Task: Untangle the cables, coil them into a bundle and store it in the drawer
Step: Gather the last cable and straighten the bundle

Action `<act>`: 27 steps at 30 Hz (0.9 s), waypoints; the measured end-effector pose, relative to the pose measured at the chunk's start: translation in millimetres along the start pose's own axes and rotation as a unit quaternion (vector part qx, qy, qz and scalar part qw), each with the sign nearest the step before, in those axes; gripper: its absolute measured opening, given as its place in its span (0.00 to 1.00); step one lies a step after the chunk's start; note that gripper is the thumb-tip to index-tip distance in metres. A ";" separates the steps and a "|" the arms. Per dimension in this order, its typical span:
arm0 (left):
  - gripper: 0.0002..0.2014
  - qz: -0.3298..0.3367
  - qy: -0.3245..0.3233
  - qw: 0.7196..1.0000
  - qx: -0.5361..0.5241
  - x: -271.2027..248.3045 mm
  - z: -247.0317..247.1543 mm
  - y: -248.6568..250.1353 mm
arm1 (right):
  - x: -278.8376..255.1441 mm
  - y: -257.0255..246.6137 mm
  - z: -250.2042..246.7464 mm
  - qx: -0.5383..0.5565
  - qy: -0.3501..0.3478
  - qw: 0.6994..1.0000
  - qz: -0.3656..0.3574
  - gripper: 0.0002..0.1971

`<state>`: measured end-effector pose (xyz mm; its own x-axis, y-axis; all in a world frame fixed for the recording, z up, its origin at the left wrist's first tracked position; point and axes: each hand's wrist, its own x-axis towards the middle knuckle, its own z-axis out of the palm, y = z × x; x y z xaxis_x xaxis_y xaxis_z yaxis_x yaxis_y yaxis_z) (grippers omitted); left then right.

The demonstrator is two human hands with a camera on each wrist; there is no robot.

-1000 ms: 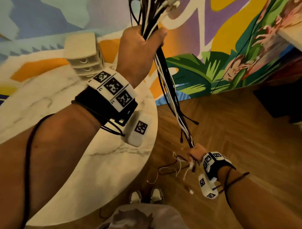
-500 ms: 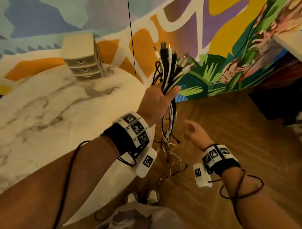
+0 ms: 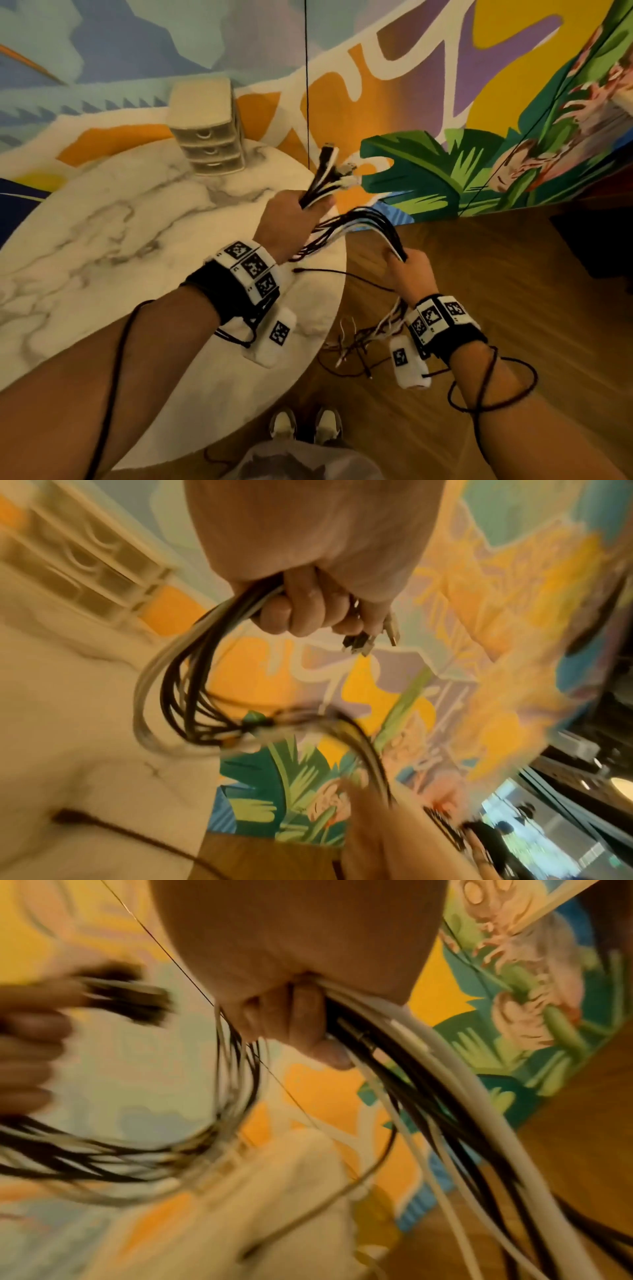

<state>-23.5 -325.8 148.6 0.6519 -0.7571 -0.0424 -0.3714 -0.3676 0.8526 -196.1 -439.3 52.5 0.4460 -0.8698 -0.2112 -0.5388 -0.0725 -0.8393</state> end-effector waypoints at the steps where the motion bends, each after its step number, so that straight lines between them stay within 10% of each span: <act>1: 0.19 -0.015 0.033 0.999 -0.015 3.4 -10.9 -1.6 | 3.2 16.8 -3.3 -0.054 0.004 0.998 0.018 0.20; 7: 0.15 -0.020 0.112 0.988 -0.100 12.7 -41.6 -6.4 | 2.6 91.3 -12.3 -0.371 -0.077 0.916 0.131 0.13; 15: 0.25 -0.009 0.021 0.972 -0.235 0.0 -17.4 -0.1 | 12.4 119.4 9.2 -0.370 -0.234 0.887 0.146 0.23; 20: 0.25 -0.031 -0.042 0.937 -0.346 -15.8 12.5 -1.0 | 1.7 21.3 25.5 -0.123 -0.233 0.963 -0.059 0.33; 24: 0.29 -0.060 -0.053 0.939 -0.336 -26.7 23.0 -9.5 | -36.4 -70.2 45.6 0.140 -0.344 0.922 -0.109 0.18; 27: 0.24 -0.084 -0.059 0.923 -0.371 -19.9 3.7 -10.1 | -39.0 -71.4 68.7 0.066 -0.292 0.949 -0.099 0.12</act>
<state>-35.1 -309.1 138.8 0.5668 -0.7925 -0.2252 0.3116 -0.0468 0.9491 -125.9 -366.7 86.3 0.8699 -0.4233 -0.2532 -0.3269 -0.1103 -0.9386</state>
